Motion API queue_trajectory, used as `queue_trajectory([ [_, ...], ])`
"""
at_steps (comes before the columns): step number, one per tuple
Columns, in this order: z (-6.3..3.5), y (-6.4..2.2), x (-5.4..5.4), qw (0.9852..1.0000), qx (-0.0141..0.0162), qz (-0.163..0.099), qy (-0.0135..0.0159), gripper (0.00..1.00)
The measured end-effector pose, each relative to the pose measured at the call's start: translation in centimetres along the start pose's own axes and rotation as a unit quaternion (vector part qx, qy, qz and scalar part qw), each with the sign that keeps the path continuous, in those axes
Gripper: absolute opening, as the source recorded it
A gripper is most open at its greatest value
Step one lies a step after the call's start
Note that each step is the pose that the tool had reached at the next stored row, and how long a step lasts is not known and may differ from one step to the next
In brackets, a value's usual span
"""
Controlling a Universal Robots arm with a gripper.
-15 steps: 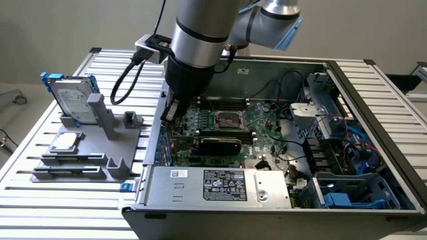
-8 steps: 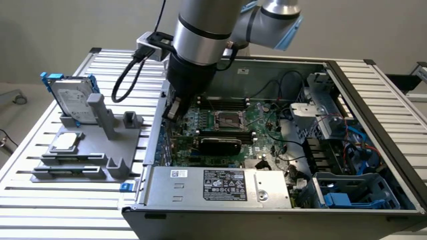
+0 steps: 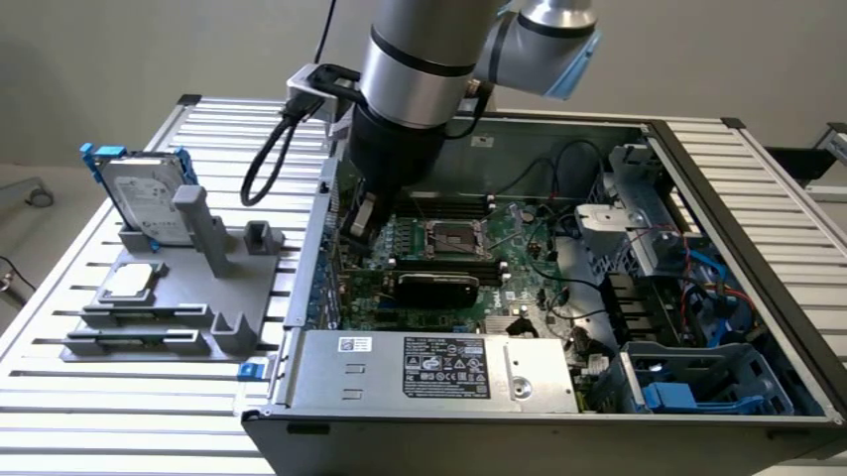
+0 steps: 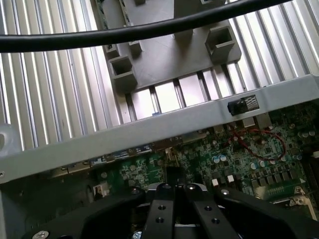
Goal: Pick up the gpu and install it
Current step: 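Press down on the gpu until it lock into place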
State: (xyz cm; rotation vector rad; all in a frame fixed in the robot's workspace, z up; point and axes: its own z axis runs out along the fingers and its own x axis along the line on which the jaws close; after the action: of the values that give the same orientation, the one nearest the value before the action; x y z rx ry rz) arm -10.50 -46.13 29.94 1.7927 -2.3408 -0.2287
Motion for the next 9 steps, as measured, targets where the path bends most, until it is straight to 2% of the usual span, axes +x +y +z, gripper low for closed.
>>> queue_trajectory([
  [1,-0.01,-0.03,-0.01,1.0000,0.0072,-0.002,-0.0015,0.11],
  [4,-0.01,-0.04,-0.01,0.9994,0.0334,-0.009,-0.0069,0.11],
  [7,-0.01,-0.05,-0.01,0.9980,0.0601,-0.016,-0.0123,0.11],
  [9,-0.01,-0.07,-0.01,0.9968,0.0761,-0.020,-0.0157,0.11],
])
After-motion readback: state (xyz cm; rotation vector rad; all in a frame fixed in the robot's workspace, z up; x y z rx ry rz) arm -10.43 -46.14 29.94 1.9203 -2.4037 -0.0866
